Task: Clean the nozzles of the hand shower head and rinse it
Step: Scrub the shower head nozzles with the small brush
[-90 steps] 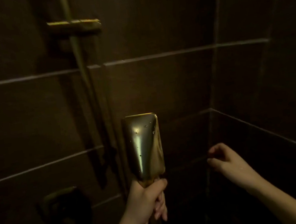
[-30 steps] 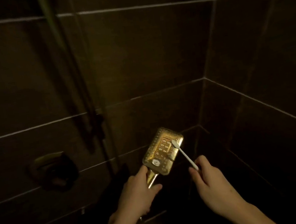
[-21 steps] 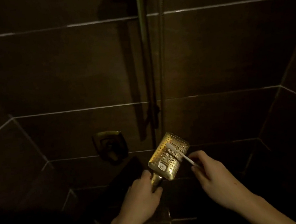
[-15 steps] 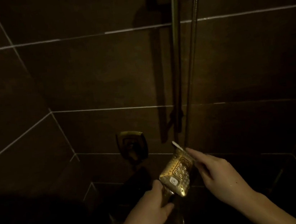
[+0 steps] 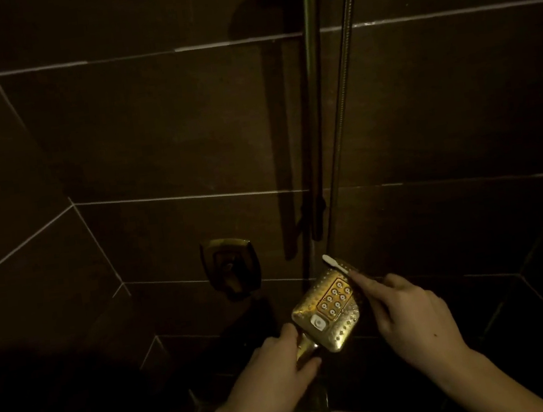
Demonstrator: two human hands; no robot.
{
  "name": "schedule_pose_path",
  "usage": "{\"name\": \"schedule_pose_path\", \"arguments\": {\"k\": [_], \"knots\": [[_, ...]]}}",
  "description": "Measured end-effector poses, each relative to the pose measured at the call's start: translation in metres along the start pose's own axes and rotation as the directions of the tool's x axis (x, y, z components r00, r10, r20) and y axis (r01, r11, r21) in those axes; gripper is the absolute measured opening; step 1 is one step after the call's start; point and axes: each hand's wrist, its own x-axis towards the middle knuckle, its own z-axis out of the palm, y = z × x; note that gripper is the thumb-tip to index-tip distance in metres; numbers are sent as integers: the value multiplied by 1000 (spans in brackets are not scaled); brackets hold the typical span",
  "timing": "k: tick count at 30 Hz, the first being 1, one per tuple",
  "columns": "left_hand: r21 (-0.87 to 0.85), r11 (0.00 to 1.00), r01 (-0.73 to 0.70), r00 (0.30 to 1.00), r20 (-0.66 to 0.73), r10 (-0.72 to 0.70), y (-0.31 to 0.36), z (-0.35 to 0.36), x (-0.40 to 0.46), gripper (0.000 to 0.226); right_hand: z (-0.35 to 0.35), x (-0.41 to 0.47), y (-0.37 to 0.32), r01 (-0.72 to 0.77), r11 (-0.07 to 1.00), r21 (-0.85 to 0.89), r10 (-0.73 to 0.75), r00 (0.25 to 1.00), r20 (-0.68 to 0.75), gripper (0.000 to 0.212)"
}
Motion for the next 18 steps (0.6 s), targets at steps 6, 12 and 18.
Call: {"name": "schedule_pose_path", "arguments": {"k": [6, 12, 18], "knots": [[73, 996, -57, 998, -31, 60, 10, 19, 14, 36, 12, -21, 5, -19, 998, 52, 14, 996, 84, 69], [113, 984, -136, 989, -36, 141, 15, 26, 16, 39, 4, -16, 25, -92, 995, -49, 92, 996, 14, 65], [97, 980, -174, 985, 10, 174, 25, 34, 21, 47, 11, -40, 19, -66, 998, 16, 64, 996, 68, 71]]}}
